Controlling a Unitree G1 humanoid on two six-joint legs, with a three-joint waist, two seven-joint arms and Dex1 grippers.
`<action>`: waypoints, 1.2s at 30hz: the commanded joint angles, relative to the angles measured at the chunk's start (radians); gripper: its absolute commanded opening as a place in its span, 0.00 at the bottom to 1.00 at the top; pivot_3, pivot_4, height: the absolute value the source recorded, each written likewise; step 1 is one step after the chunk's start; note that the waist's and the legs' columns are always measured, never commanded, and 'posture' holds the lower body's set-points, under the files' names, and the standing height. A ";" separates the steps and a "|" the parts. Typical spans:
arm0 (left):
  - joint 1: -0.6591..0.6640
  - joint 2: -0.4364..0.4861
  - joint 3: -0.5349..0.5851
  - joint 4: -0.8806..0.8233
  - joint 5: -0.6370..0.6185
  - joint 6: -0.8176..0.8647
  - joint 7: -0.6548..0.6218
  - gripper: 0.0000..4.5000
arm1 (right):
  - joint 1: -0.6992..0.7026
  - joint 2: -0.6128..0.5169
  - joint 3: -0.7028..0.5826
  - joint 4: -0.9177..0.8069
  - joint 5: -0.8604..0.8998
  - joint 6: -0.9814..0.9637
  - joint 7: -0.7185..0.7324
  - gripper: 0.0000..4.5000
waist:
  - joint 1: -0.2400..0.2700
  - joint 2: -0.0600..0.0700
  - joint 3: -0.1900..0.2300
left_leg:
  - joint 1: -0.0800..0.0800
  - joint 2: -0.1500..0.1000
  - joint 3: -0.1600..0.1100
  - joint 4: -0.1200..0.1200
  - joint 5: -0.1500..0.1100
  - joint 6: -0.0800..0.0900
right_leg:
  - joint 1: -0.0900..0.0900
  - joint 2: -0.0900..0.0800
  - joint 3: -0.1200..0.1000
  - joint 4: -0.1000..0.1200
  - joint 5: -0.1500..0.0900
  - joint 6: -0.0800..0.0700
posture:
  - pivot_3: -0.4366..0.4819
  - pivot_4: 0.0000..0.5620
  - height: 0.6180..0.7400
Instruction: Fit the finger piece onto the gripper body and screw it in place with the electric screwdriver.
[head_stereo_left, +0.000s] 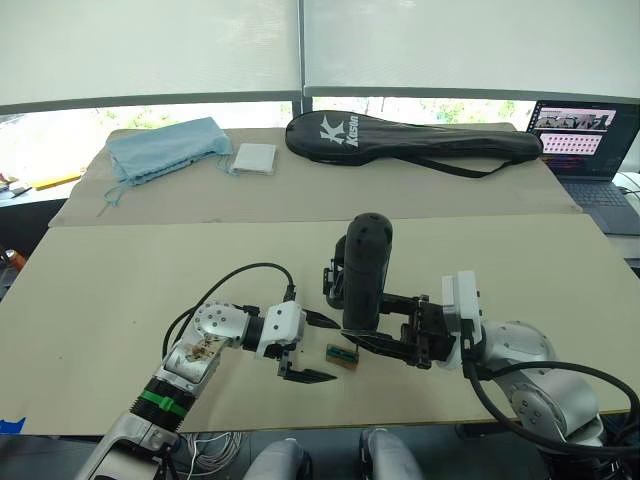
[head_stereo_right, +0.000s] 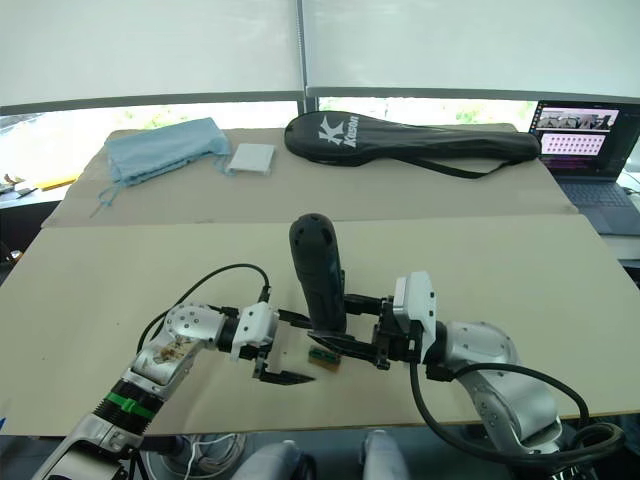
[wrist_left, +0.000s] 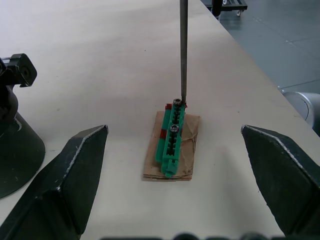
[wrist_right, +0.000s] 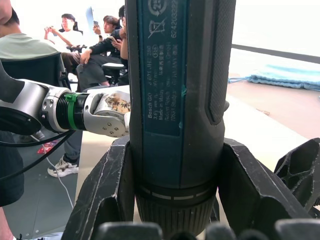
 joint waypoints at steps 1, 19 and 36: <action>-0.012 -0.002 0.018 -0.015 -0.015 -0.011 0.003 1.00 | -0.010 -0.003 -0.019 -0.053 0.039 -0.002 0.002 0.42 | 0.000 0.000 0.000 | 0.000 0.000 0.000 0.000 0.000 0.000 | 0.000 0.000 0.000 0.000 0.000 0.000 | 0.48 0.27 0.97; -0.009 -0.007 0.017 -0.010 -0.014 -0.020 0.006 1.00 | -0.007 -0.019 -0.030 -0.070 0.065 0.012 0.001 0.42 | 0.000 0.000 0.000 | 0.000 0.000 0.000 0.000 0.000 0.000 | 0.000 -0.001 0.000 0.000 0.000 0.000 | 0.48 0.27 0.97; -0.007 -0.015 0.013 0.007 -0.009 -0.043 0.005 1.00 | 0.012 -0.034 -0.019 -0.056 0.047 0.006 0.014 0.42 | 0.000 0.000 0.000 | 0.000 0.000 0.000 0.000 0.000 0.000 | 0.000 -0.001 0.000 0.000 0.000 0.000 | 0.48 0.27 0.97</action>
